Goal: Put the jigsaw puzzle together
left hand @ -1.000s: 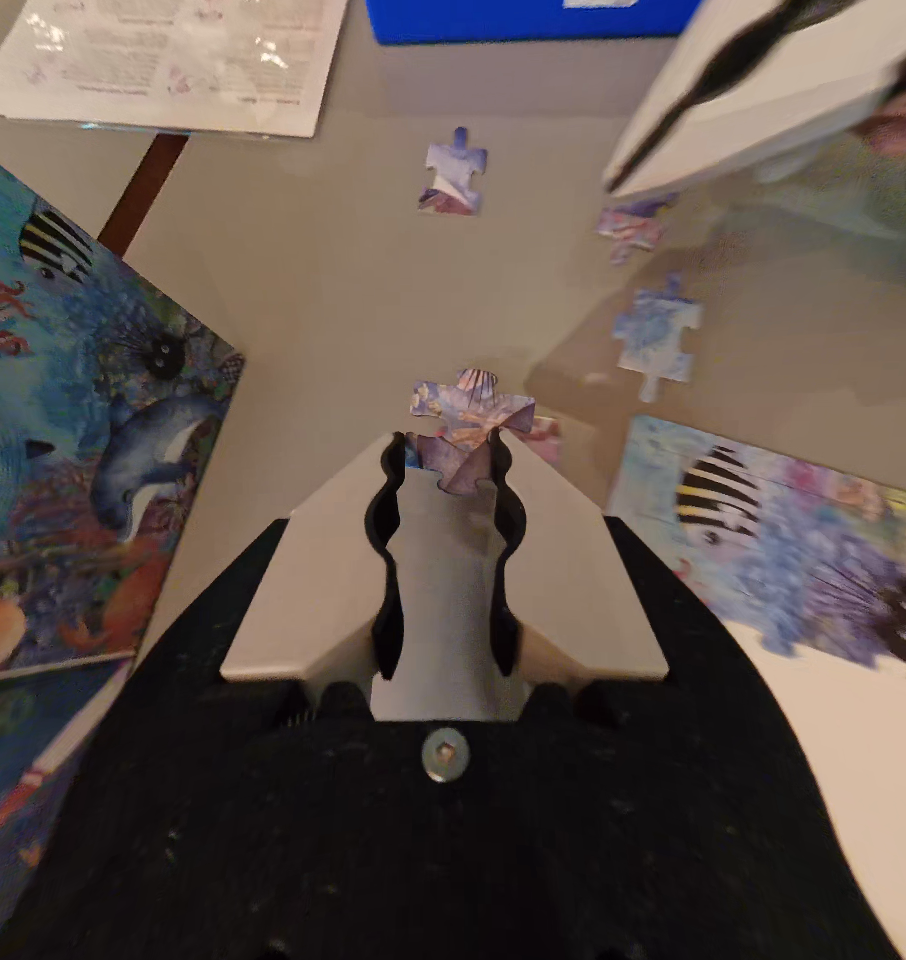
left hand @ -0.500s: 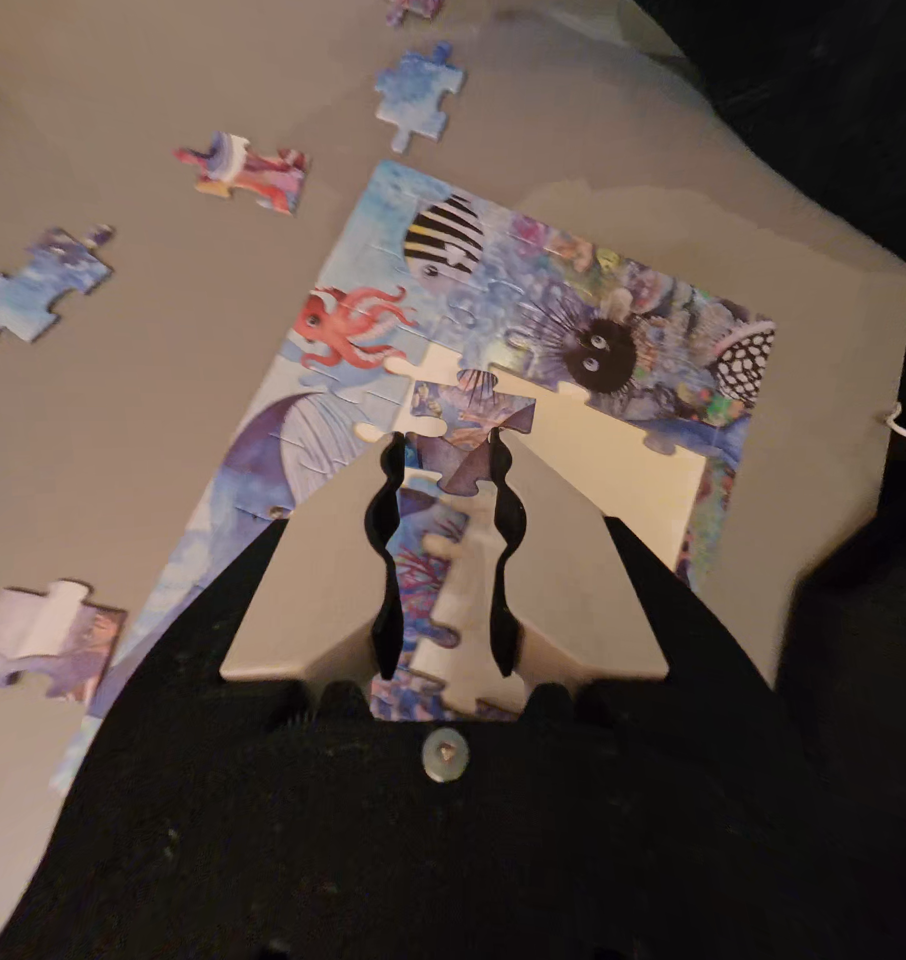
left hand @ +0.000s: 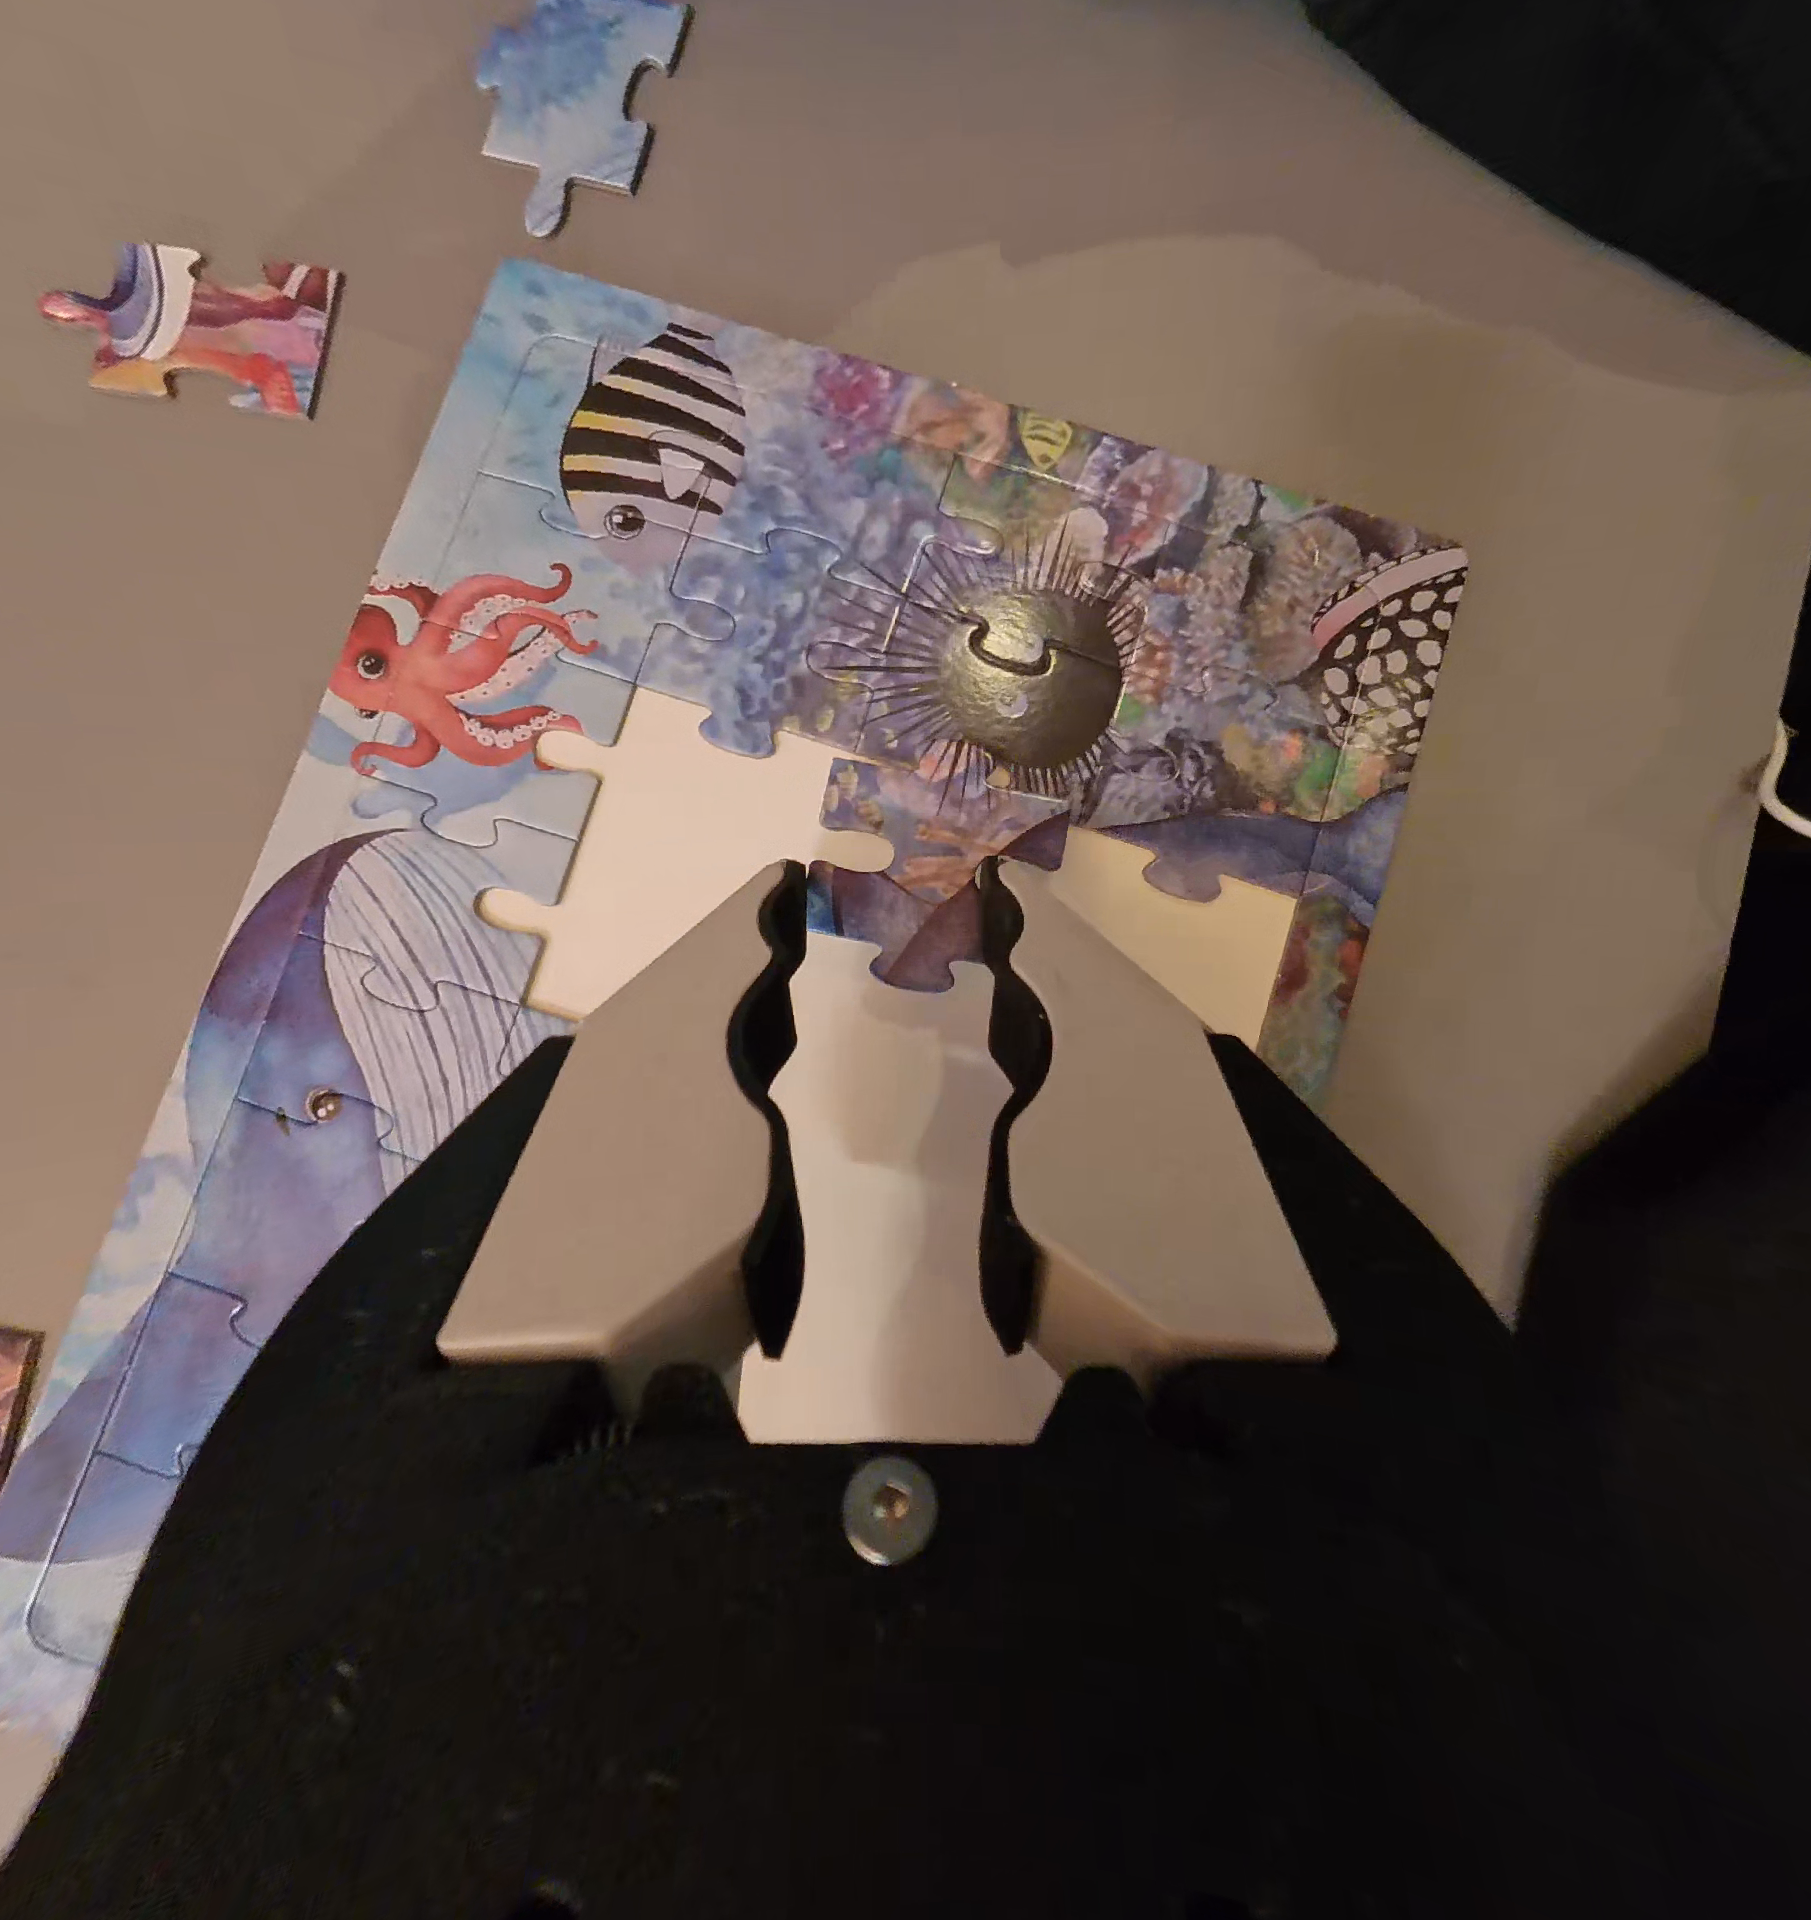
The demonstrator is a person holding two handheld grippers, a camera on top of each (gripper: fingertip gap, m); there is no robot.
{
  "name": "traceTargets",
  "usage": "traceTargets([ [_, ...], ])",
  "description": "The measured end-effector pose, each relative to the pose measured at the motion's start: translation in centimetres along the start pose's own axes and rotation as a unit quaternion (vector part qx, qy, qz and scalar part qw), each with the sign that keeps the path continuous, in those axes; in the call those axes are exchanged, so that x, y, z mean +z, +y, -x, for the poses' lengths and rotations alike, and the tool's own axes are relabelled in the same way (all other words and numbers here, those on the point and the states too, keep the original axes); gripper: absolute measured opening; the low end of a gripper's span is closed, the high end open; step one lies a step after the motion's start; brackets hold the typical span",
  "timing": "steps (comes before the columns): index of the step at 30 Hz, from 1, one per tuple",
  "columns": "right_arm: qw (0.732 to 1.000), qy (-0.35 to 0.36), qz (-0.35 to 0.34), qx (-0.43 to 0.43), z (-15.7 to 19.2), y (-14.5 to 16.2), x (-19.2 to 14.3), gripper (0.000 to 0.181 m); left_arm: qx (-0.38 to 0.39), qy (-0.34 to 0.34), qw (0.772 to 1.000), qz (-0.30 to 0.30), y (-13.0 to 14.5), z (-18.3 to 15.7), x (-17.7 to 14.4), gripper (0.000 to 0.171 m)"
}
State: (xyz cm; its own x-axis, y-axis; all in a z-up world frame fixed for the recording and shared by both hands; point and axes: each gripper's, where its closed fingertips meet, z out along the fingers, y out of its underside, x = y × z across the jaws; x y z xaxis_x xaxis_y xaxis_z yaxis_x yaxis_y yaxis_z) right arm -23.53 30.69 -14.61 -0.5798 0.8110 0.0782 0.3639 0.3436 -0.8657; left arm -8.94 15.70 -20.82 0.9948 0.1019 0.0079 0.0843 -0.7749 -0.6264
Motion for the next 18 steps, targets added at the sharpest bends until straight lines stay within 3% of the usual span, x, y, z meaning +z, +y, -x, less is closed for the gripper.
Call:
traceTargets([
  [18, 1.0, -0.003, 0.006, -0.007, 0.31, 0.18, 0.23, 0.0, 0.002, 0.01, 1.0, -0.008, -0.66, -0.36, 0.16, 0.04],
])
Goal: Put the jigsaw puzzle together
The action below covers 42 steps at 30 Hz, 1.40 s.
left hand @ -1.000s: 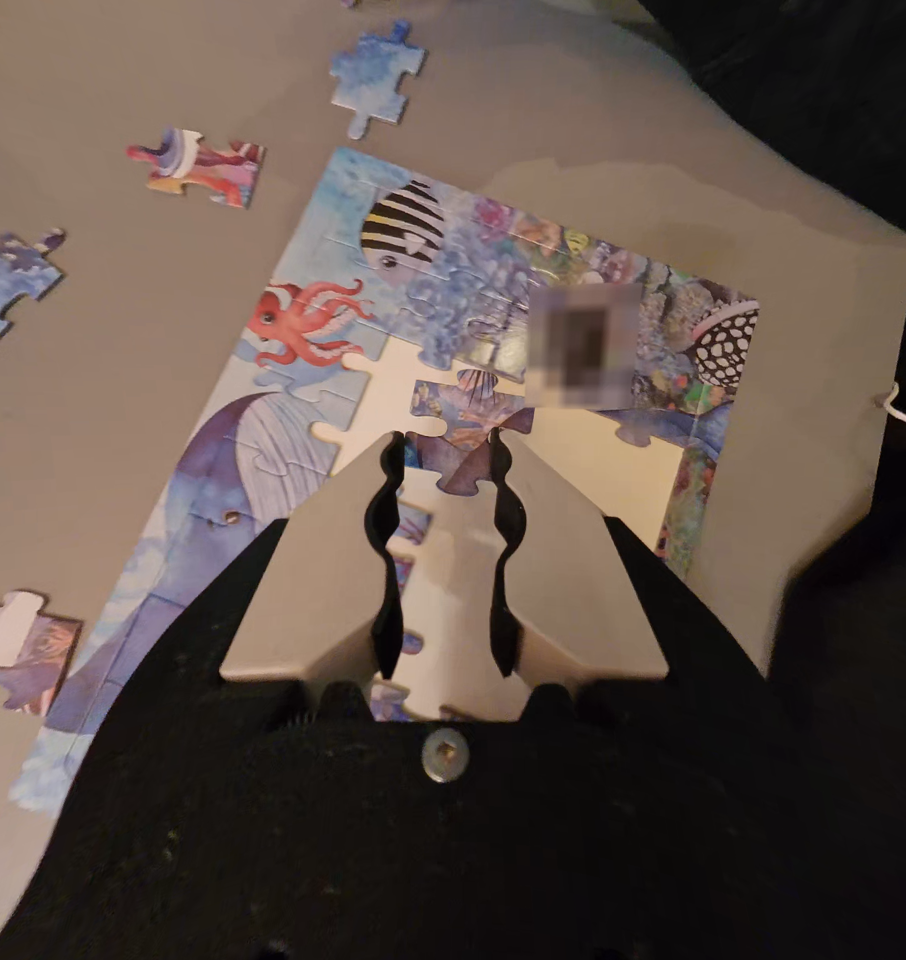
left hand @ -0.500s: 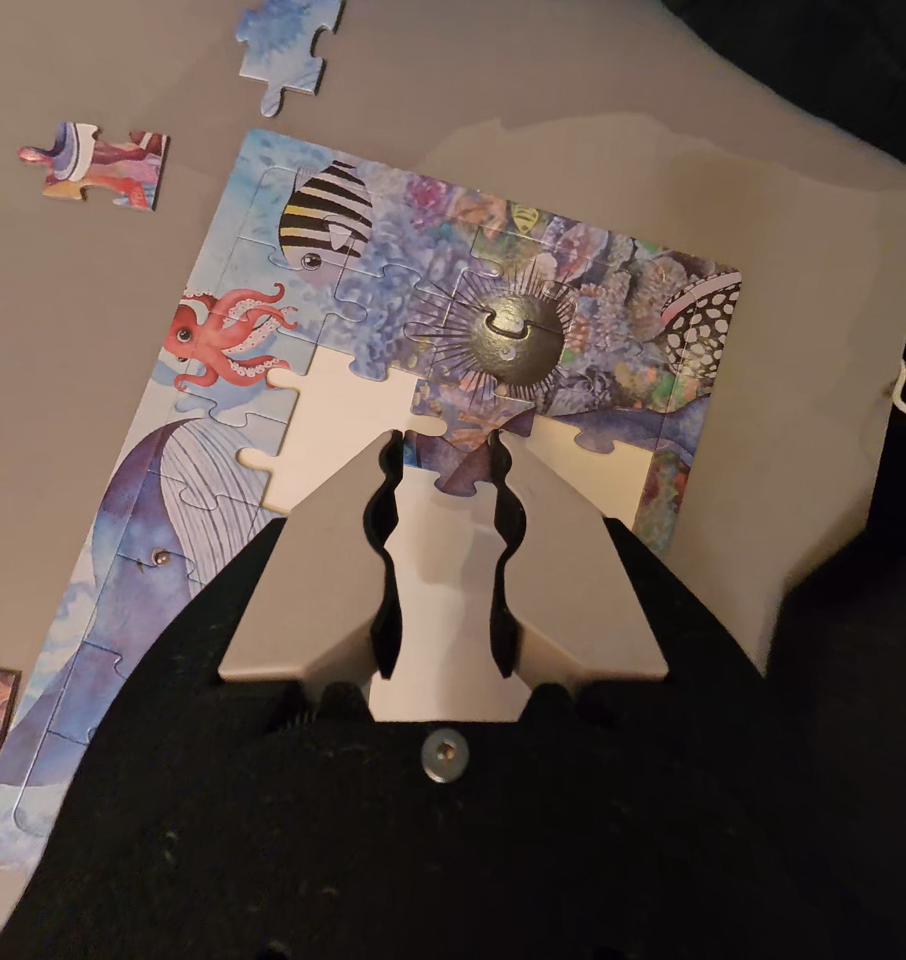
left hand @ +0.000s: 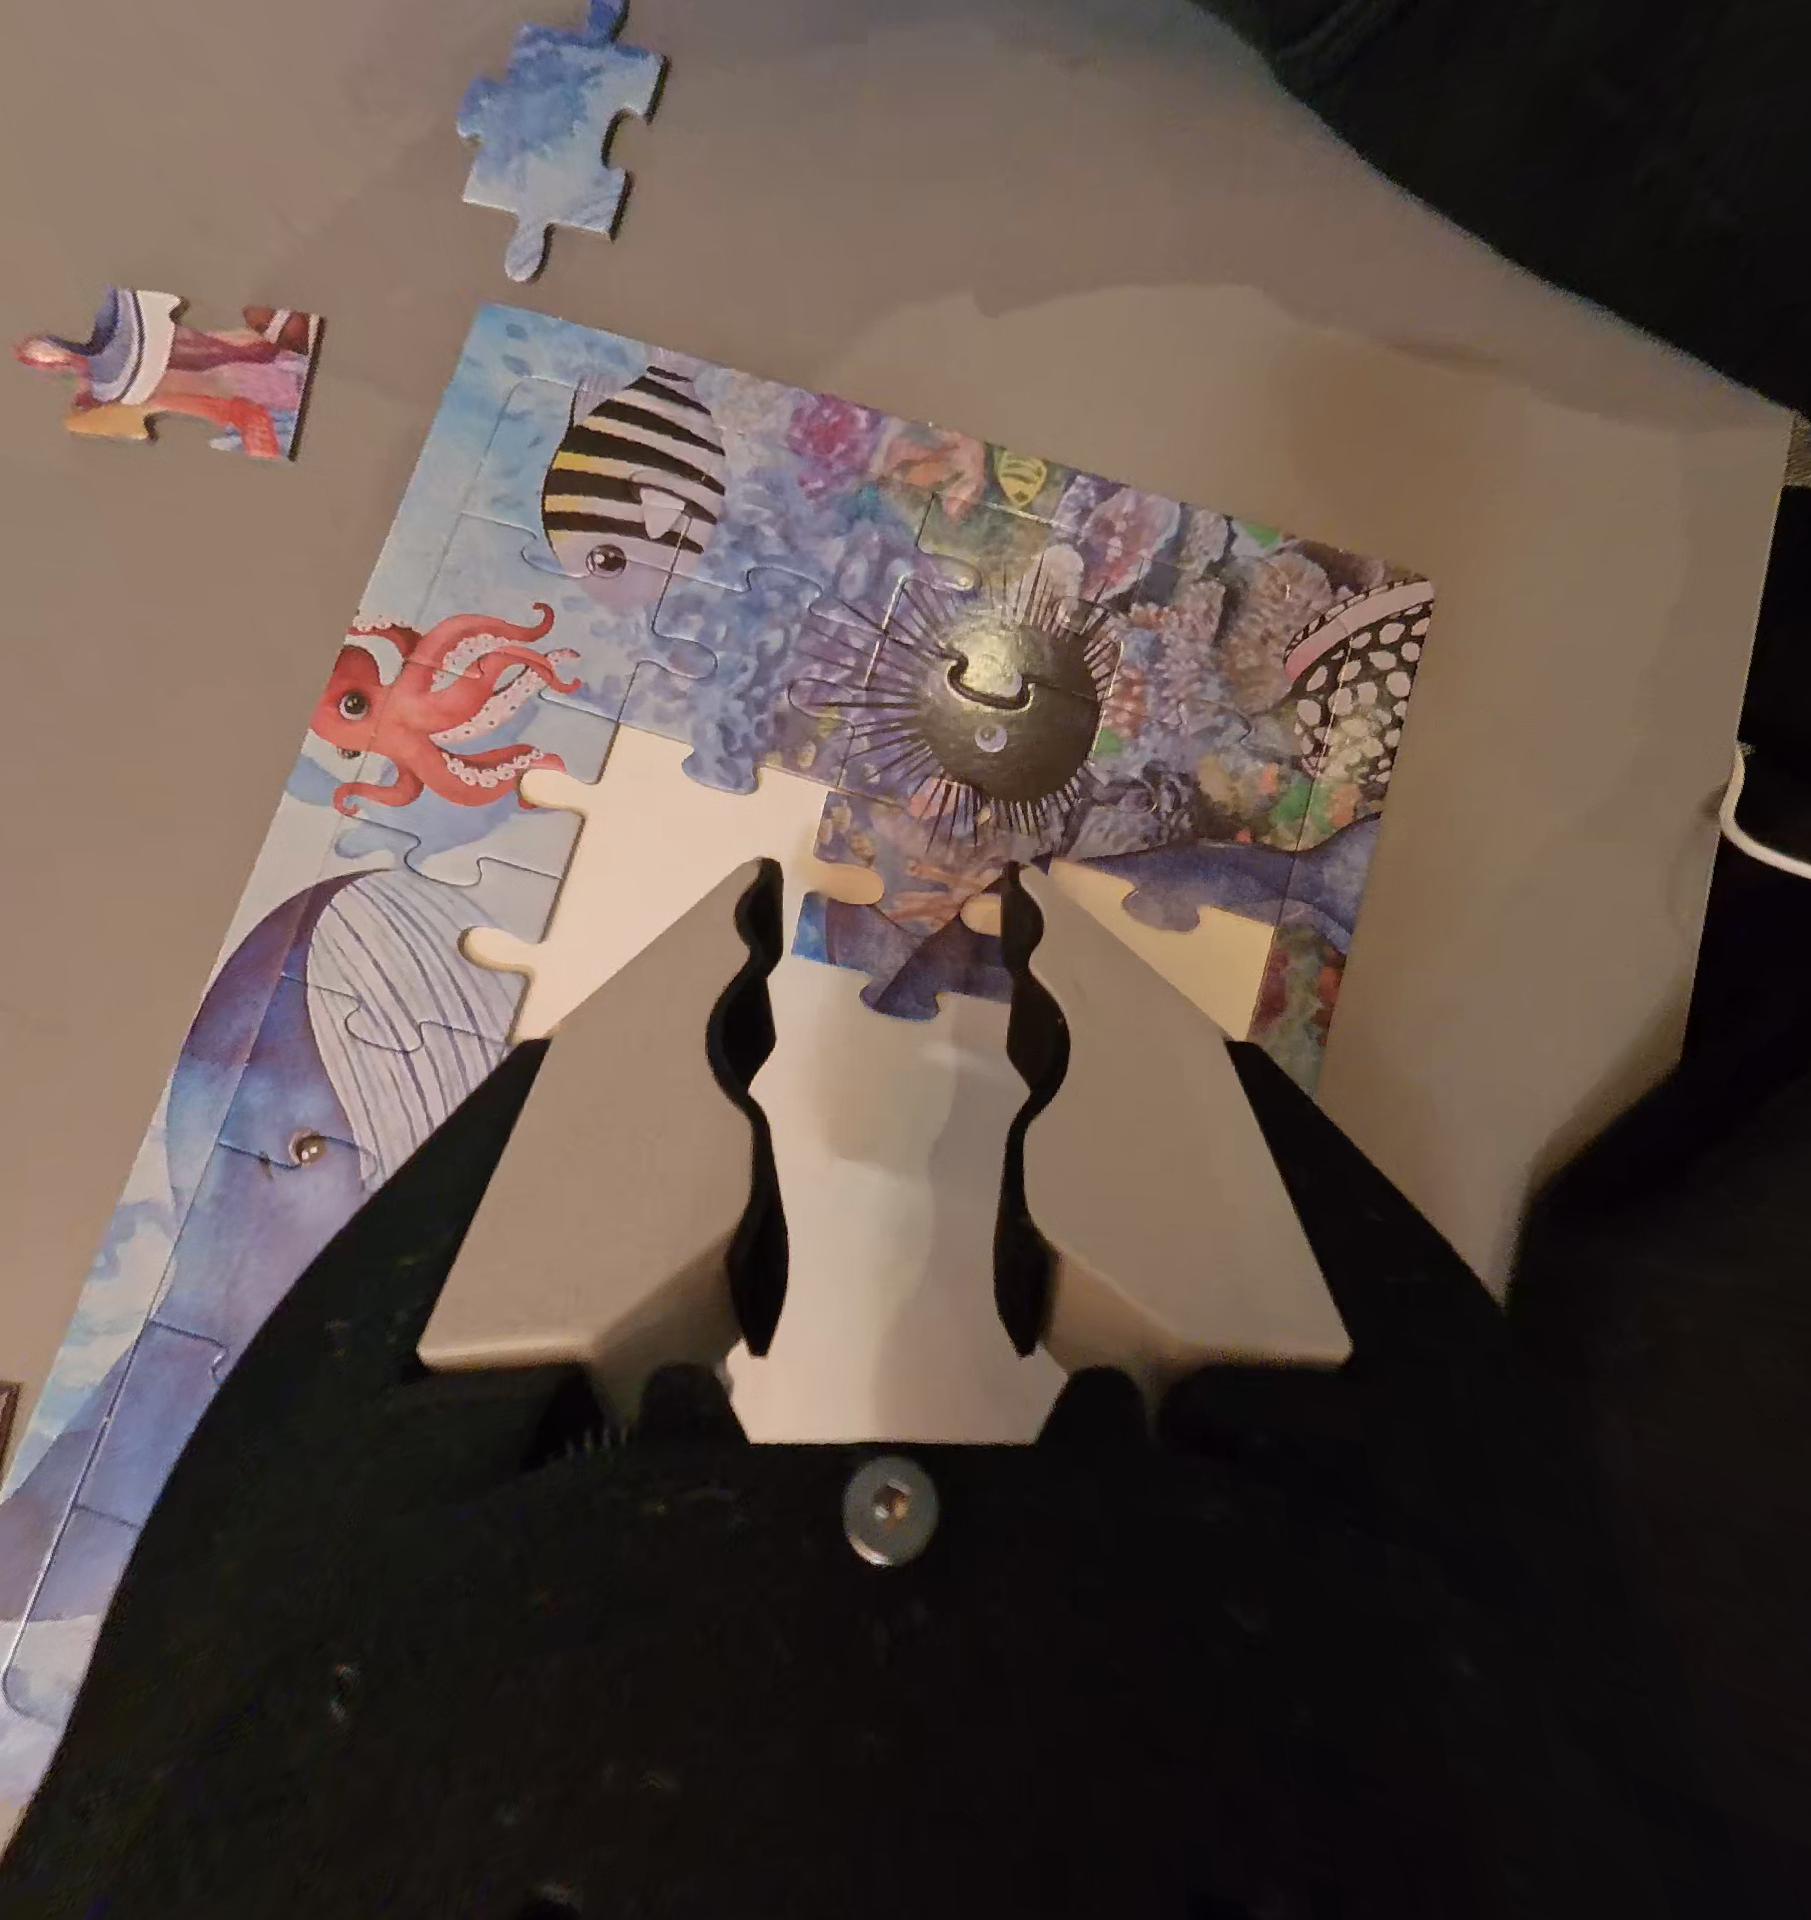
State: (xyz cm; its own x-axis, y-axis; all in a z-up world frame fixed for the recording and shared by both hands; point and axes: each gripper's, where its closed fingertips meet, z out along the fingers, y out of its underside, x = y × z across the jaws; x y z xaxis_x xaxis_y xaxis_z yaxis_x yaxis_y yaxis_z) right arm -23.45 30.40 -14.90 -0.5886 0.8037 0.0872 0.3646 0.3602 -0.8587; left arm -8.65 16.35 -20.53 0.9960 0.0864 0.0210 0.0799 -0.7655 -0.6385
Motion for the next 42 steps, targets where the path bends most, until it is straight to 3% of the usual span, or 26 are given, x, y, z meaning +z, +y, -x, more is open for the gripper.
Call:
traceTargets([
  [13, 1.0, -0.001, 0.006, -0.007, 0.3, 0.1, 0.2, 0.0, 0.009, 0.023, 1.0, 0.016, 0.0, -0.9, 0.8, 0.038],
  [19, 1.0, 0.0, 0.008, -0.011, 0.3, 0.2, 0.2, 0.0, 0.013, 0.02, 1.0, -0.004, -1.0, -0.9, 0.4, 0.037],
  [21, 1.0, 0.0, 0.008, -0.011, 0.3, 0.2, 0.3, 0.0, 0.011, 0.019, 1.0, -0.009, -1.2, -0.9, 0.4, 0.028],
  [24, 1.0, 0.001, 0.009, -0.012, 0.3, 0.2, 0.3, 0.0, 0.002, 0.009, 1.0, 0.0, -1.0, -0.3, 0.7, 0.0],
  [26, 1.0, 0.002, 0.009, -0.012, 0.3, 0.2, 0.3, 0.0, -0.003, 0.011, 1.0, 0.023, -0.2, -0.3, 1.2, 0.0],
  [29, 1.0, 0.001, 0.012, -0.013, 0.3, 0.3, 0.3, 0.0, 0.004, 0.028, 0.999, 0.02, -0.4, -1.1, 1.2, 0.0],
  [34, 1.0, 0.003, 0.012, -0.016, 0.3, 0.3, 0.3, 0.0, 0.016, -0.002, 1.0, 0.004, -0.9, -0.3, 0.9, 0.0],
  [37, 1.0, 0.003, 0.013, -0.016, 0.3, 0.3, 0.3, 0.0, 0.005, 0.024, 1.0, 0.02, -0.5, -1.0, 1.4, 0.0],
  [42, 1.0, 0.002, 0.014, -0.015, 0.3, 0.4, 0.4, 0.0, 0.028, 0.0, 0.999, 0.033, -0.3, -0.9, 1.6, 0.0],
])
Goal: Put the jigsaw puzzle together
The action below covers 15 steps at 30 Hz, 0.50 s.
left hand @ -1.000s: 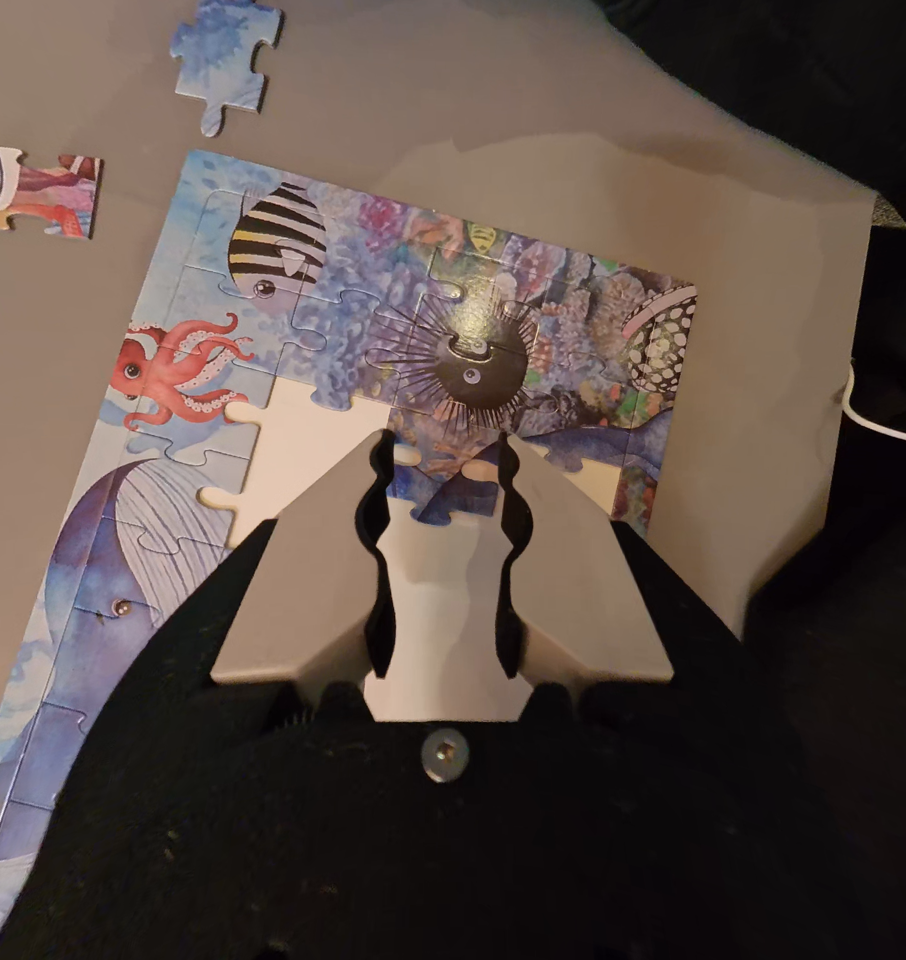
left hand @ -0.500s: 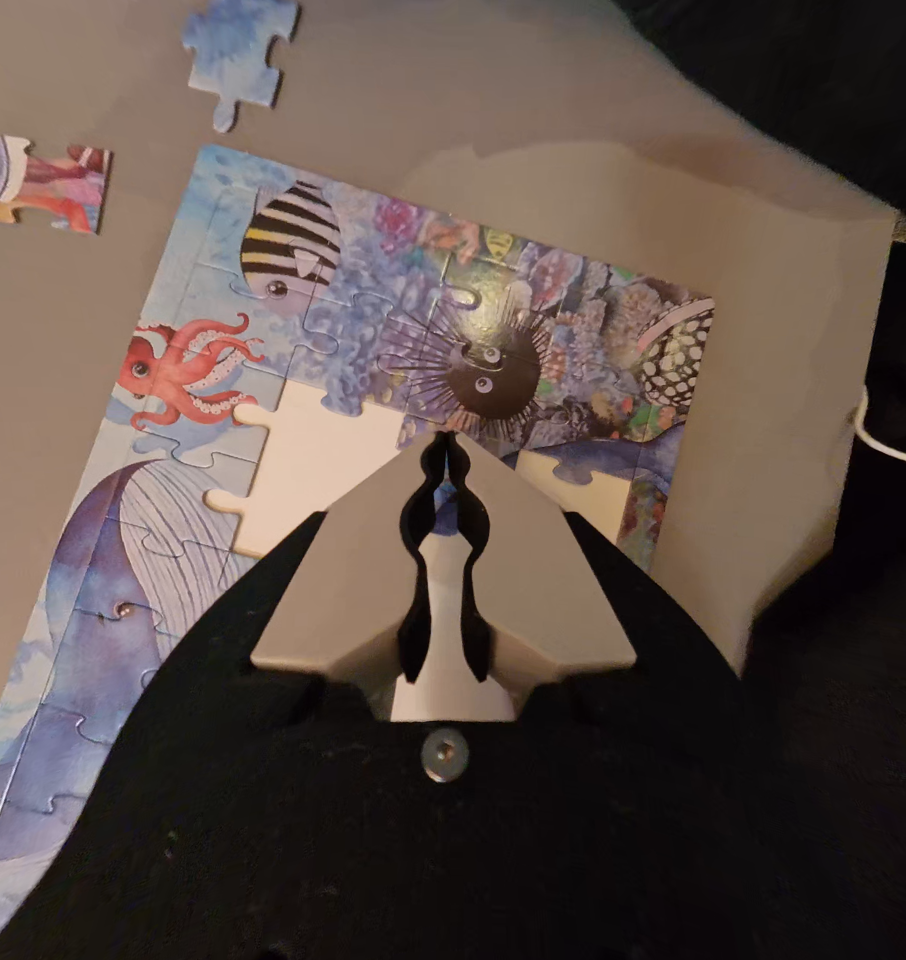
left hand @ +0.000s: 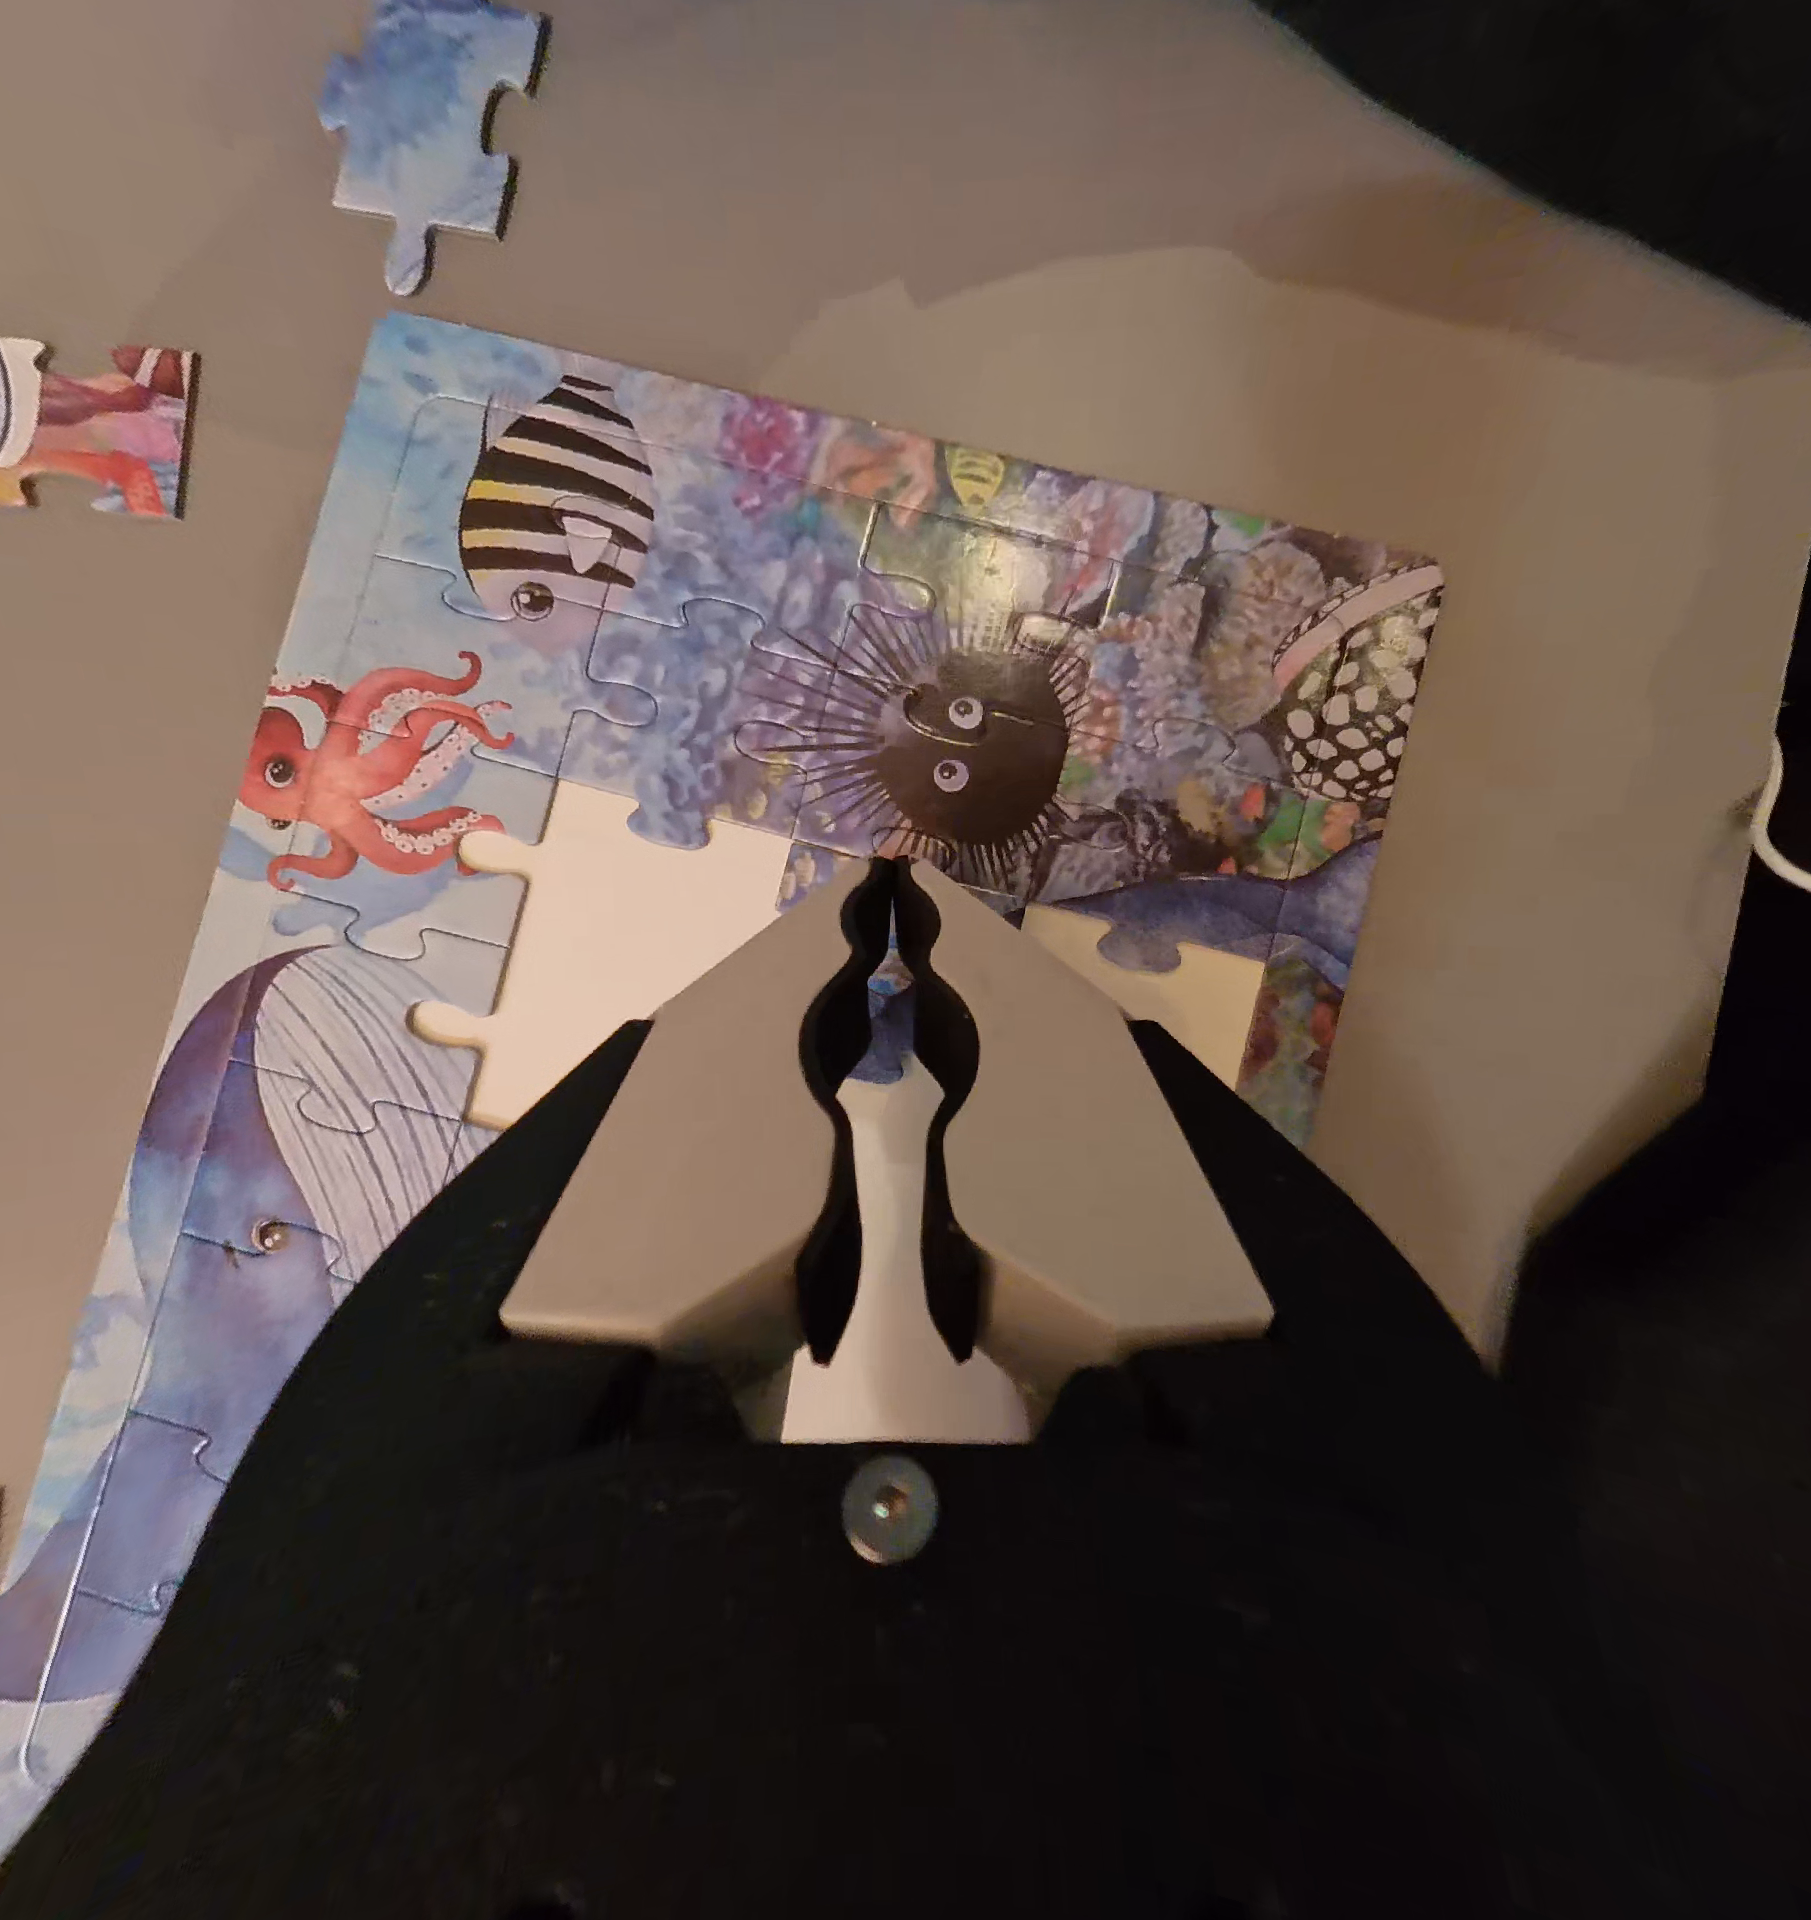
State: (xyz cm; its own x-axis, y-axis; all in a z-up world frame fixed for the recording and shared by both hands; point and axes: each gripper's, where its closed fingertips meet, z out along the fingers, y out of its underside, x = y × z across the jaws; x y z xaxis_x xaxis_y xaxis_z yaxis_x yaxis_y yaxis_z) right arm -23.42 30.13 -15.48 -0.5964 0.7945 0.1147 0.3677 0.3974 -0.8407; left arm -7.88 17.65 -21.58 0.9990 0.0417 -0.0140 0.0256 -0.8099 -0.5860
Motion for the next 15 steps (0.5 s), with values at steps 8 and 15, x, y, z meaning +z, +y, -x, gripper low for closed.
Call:
traceTargets([
  [8, 1.0, -0.002, 0.004, 0.002, 0.1, 0.2, 0.2, 0.0, -0.035, 0.0, 0.999, 0.019, 0.1, 0.0, 0.1, 0.0],
  [15, 0.995, -0.07, -0.058, -0.028, 3.8, -1.5, -1.6, 0.0, -0.022, -0.017, 0.999, -0.046, -0.4, 0.1, -1.0, 0.0],
])
